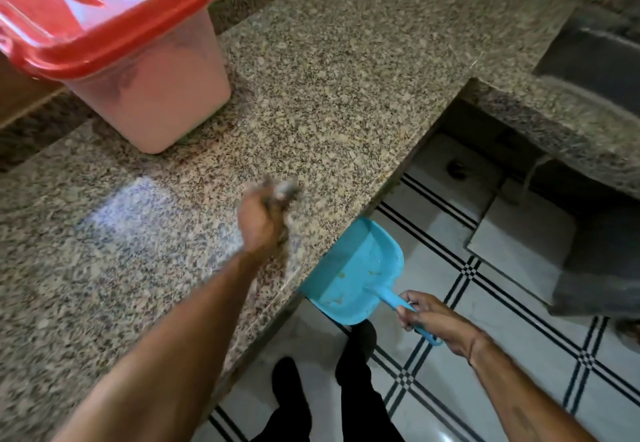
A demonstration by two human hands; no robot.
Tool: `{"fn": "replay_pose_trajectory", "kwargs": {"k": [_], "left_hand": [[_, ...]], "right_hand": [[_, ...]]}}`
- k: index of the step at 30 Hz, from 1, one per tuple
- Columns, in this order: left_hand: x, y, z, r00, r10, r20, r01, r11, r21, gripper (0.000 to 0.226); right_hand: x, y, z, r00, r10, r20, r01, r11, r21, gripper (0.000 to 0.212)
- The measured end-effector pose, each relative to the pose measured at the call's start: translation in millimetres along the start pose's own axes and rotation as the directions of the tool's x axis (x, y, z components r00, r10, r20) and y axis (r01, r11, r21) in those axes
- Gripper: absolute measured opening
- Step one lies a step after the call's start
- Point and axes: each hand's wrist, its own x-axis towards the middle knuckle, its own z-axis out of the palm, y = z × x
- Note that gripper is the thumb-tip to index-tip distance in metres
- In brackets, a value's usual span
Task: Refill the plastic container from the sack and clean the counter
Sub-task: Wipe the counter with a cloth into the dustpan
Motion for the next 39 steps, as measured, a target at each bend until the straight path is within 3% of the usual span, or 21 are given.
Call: {"fn": "replay_pose_trajectory", "kwargs": {"k": [2,5,6,7,8,10,12,14,16,18,21,23,25,27,29,31,33,35,36,38,39], "left_hand": [[30.2,-6.6,-24.8,0.962,-0.163,-0.221,0.156,0.987,-0.047,0.033],[64.2,-13.0,-44.5,0.754,-0.435,-0.491,0.478,0.877,-0.044,0.029],[70.9,-10.5,-40.4,0.726,-0.455,-0.516,0.504,0.862,-0.051,0.029],[77.5,-4.8,-31.0,0.749,-0.418,-0.513,0.465,0.884,-0.042,0.028],[80.9,3.6,-17.5,0.815,-0.338,-0.471,0.377,0.926,-0.011,0.028],[79.3,24.3,19.2,0.944,-0.082,-0.32,0.111,0.991,0.073,0.034],[68.5,42.8,55.8,0.986,0.11,-0.123,-0.098,0.99,0.099,0.033],[58.3,49.6,82.1,0.976,0.209,0.052,-0.215,0.968,0.132,0.033],[58.5,46.6,84.2,0.98,0.195,0.034,-0.197,0.975,0.103,0.034],[77.5,37.3,62.7,0.986,0.03,-0.162,-0.03,1.0,-0.002,0.034],[112.6,23.5,23.4,0.834,-0.32,-0.45,0.31,0.946,-0.099,0.034],[137.1,16.2,18.1,0.786,-0.413,-0.46,0.427,0.901,-0.079,0.029],[149.0,29.4,33.1,0.887,-0.256,-0.384,0.283,0.959,0.013,0.029],[152.1,48.7,59.2,0.969,0.043,-0.242,-0.029,0.998,0.062,0.035],[148.8,55.6,90.7,0.973,0.219,-0.07,-0.206,0.966,0.158,0.033],[136.9,53.3,120.9,0.954,0.267,0.136,-0.29,0.937,0.194,0.032],[126.4,61.7,133.1,0.92,0.301,0.252,-0.353,0.916,0.193,0.034],[133.8,69.9,117.3,0.942,0.279,0.188,-0.291,0.956,0.035,0.034],[149.5,57.7,103.7,0.953,0.295,0.075,-0.297,0.955,0.02,0.035],[192.5,26.8,71.7,0.96,0.251,-0.125,-0.226,0.957,0.184,0.043],[214.6,12.5,57.9,0.972,0.152,-0.18,-0.1,0.957,0.272,0.044]], "right_hand": [[3.2,-1.4,-16.5,1.0,0.003,0.016,-0.002,1.0,-0.005,0.016],[11.8,2.3,-38.9,0.999,0.006,0.042,-0.006,1.0,0.01,0.015],[15.4,3.3,-45.8,0.999,0.003,0.052,-0.003,1.0,0.011,0.015],[20.8,3.5,-53.9,0.998,-0.004,0.066,0.003,1.0,0.013,0.017],[26.2,4.1,-61.0,0.997,-0.008,0.08,0.007,1.0,0.014,0.019],[37.5,4.1,-73.1,0.994,-0.013,0.107,0.013,1.0,-0.001,0.023],[43.1,0.8,-80.4,0.993,-0.011,0.118,0.013,1.0,-0.021,0.022],[46.0,-2.7,-87.6,0.992,-0.003,0.126,0.007,0.999,-0.032,0.018],[45.8,-7.8,-93.8,0.992,-0.003,0.128,0.008,0.999,-0.037,0.014],[46.2,-11.3,-99.8,0.991,-0.005,0.131,0.009,1.0,-0.03,0.011],[50.4,-12.4,-106.7,0.992,-0.004,0.128,0.006,1.0,-0.01,0.009],[56.7,-10.7,-109.6,0.993,-0.002,0.119,0.001,1.0,0.006,0.013],[61.3,-8.1,-110.2,0.993,-0.002,0.114,0.001,1.0,0.017,0.019],[67.3,-6.7,-111.2,0.994,-0.003,0.112,0.0,1.0,0.023,0.024],[71.4,-7.6,-111.9,0.994,0.002,0.109,-0.005,1.0,0.028,0.028],[71.7,-10.6,-112.4,0.995,0.006,0.098,-0.009,0.999,0.032,0.028],[70.5,-13.3,-114.0,0.997,0.01,0.076,-0.013,0.999,0.047,0.026],[68.6,-16.1,-116.7,0.998,0.011,0.057,-0.015,0.998,0.065,0.025],[68.3,-16.4,-118.9,0.999,0.013,0.049,-0.016,0.997,0.073,0.026],[68.1,-13.9,-123.8,0.999,0.015,0.03,-0.018,0.995,0.094,0.027],[67.7,-13.3,-125.5,1.0,0.012,0.016,-0.013,0.994,0.11,0.026]]}}
